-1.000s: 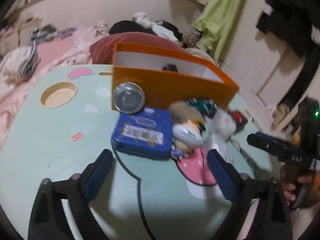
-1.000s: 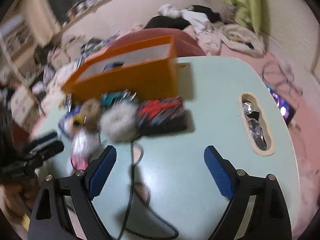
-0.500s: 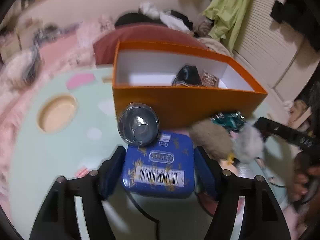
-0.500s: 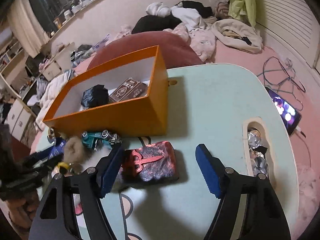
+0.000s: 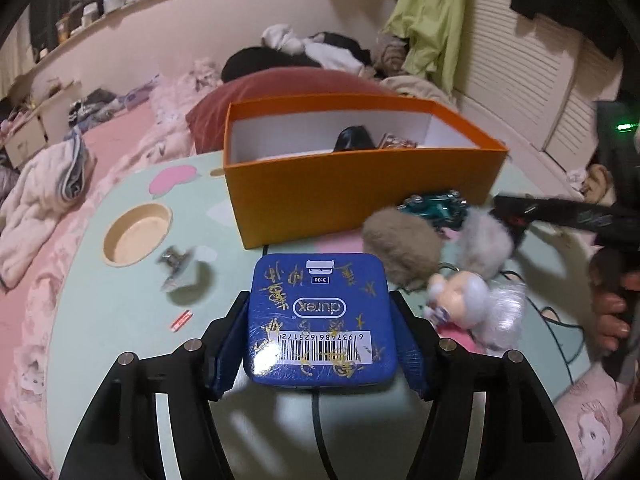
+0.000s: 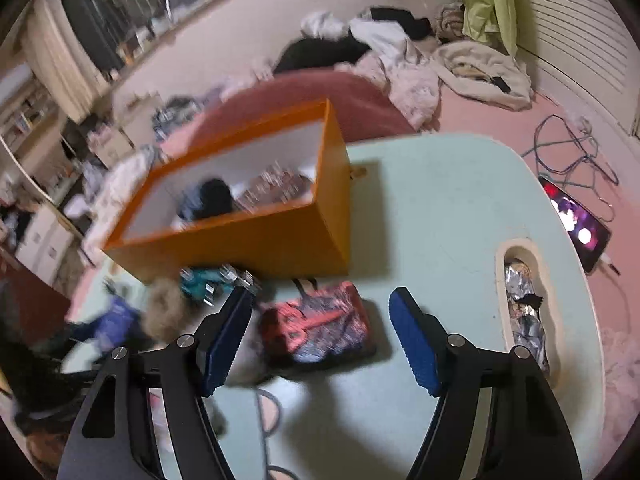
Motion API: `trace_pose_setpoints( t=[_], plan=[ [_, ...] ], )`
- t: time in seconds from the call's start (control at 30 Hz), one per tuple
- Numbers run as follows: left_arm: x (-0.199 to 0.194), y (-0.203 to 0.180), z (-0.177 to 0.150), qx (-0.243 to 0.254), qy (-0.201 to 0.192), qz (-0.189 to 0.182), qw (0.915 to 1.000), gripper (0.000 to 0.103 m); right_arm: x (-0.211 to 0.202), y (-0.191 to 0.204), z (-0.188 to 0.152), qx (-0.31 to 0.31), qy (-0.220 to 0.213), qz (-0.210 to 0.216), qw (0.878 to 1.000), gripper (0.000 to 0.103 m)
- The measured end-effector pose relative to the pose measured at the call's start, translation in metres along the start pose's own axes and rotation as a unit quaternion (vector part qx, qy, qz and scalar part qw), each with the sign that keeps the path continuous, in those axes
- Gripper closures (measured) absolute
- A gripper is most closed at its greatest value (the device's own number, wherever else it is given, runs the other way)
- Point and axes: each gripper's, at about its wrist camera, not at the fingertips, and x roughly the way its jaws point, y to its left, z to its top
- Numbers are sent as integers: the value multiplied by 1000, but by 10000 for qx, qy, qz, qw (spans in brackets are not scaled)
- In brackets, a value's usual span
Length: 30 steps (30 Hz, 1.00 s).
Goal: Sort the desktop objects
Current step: 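Place the blue tin and red-patterned case into the orange box, both grippers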
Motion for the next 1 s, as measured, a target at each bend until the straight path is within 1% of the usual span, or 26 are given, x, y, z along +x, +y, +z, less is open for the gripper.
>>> trace_pose_setpoints(
  t=[0.03,0.1,0.13,0.2,0.27,0.33,0.37,0.4,0.47,0.57,0.67,0.77,0.87,1.0],
  plan=[
    [-3,-1,-1,34,-32,-22,10000,38,4,0,-1,-15,62,32,10000,34],
    [-6,-2,-3,51,-105,-128,9998,38,7,10,0,-364,112,-433,9983,40],
    [-8,-2,-4,28,-164,-220,9996,38,8,13,0,-496,132,-542,9972,41],
    [-14,-1,-5,-49,-345,-402,9986,38,8,14,-1,-545,127,-595,9967,41],
    [-16,-2,-3,-71,-447,-399,9982,38,5,12,-1,-510,102,-557,9971,41],
    [-19,-2,-1,-86,-552,-373,9977,38,1,8,-3,-379,46,-406,9984,41],
    [-21,0,2,-120,-624,-404,9972,38,-4,2,-3,-225,-45,-221,9995,41],
    [-24,2,2,-157,-683,-436,9966,38,-7,0,-5,-145,-133,-165,9997,41],
    [-28,5,4,-270,-825,-528,9948,38,-20,-6,-6,-8,-446,-49,9990,41],
    [-30,14,17,-410,-992,-618,9923,38,-36,-4,-1,-34,-883,108,9960,41],
    [-29,16,36,-429,-1165,-709,9897,38,-45,8,6,-220,-1175,313,9923,41],
    [-29,16,50,-386,-1340,-793,9871,38,-46,23,20,-412,-1276,588,9892,41],
    [-24,14,67,-337,-1467,-774,9856,38,-37,39,37,-588,-1281,858,9863,41],
    [-15,12,90,-299,-1596,-688,9843,38,-23,53,56,-693,-1211,1005,9851,41]
  ],
)
